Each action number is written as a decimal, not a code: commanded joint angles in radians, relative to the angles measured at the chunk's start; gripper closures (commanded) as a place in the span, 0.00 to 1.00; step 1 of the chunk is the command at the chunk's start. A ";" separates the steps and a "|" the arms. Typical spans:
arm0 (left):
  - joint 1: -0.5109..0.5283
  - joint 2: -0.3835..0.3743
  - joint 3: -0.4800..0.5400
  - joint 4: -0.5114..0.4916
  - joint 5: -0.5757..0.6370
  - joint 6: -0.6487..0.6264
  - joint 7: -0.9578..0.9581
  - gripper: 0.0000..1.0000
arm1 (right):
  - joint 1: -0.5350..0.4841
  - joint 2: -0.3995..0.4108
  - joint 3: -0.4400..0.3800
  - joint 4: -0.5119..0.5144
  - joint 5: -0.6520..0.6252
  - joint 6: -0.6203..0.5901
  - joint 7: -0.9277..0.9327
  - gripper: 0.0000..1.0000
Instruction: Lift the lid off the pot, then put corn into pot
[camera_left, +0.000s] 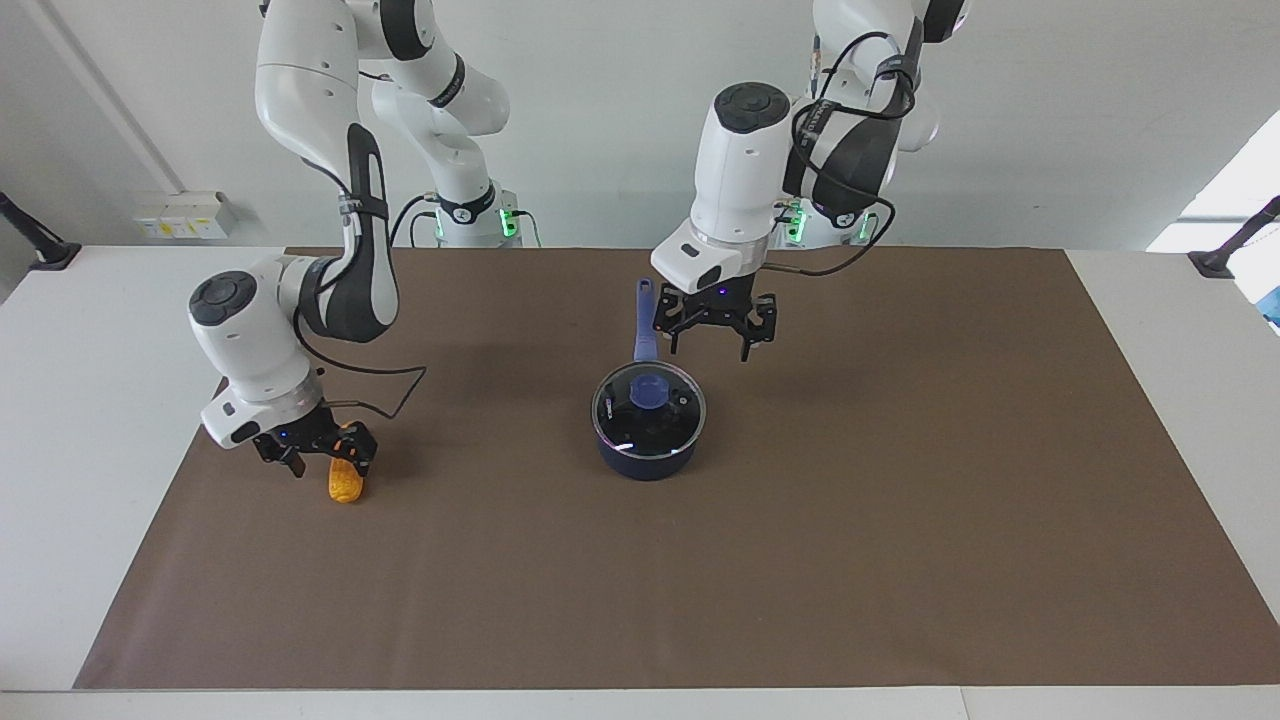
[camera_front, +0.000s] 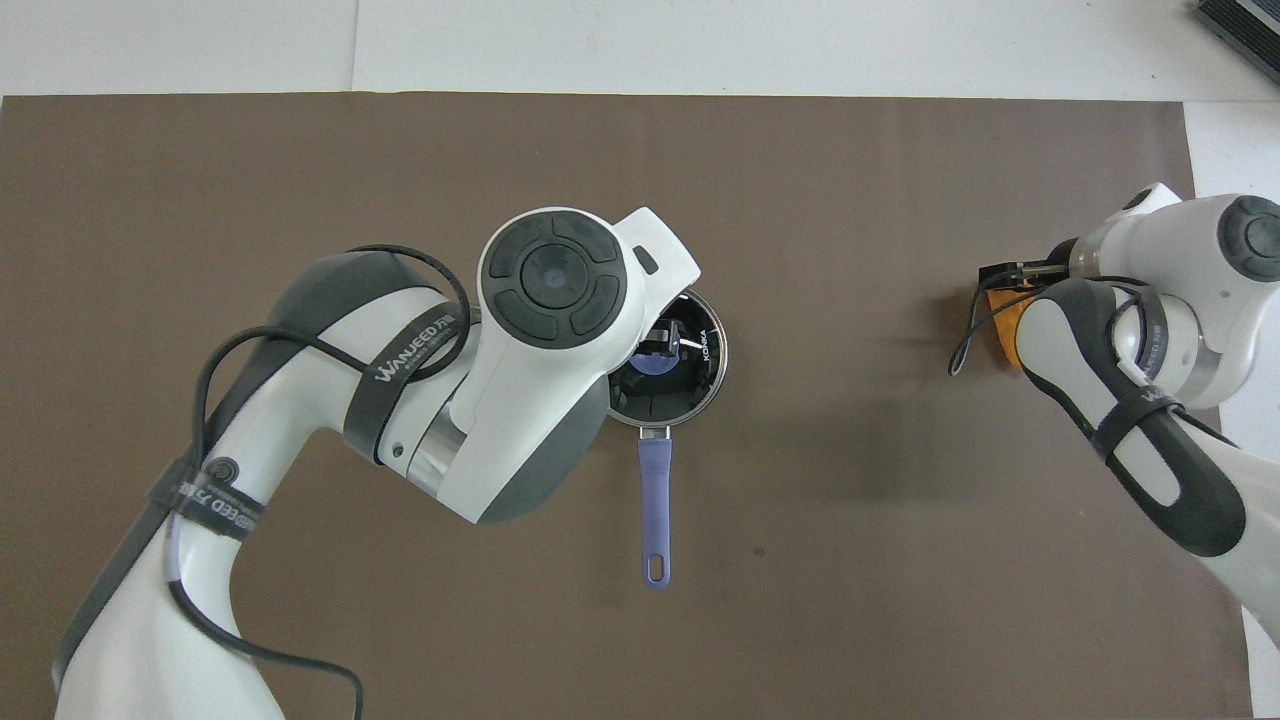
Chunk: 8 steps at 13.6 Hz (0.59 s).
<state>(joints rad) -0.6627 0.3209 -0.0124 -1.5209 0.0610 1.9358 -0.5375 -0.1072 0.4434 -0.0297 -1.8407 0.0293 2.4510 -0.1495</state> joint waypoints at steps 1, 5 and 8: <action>-0.044 0.050 0.017 0.019 0.031 0.054 -0.076 0.00 | -0.006 0.017 0.010 0.005 -0.012 0.016 0.011 0.00; -0.055 0.093 0.015 0.019 0.023 0.116 -0.082 0.00 | 0.005 0.023 0.010 0.015 -0.023 0.007 -0.007 0.83; -0.055 0.124 0.017 0.021 0.031 0.138 -0.081 0.00 | -0.002 0.024 0.010 0.028 -0.032 0.003 -0.045 1.00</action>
<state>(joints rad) -0.7005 0.4115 -0.0119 -1.5187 0.0693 2.0541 -0.5989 -0.0945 0.4568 -0.0244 -1.8336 0.0170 2.4564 -0.1639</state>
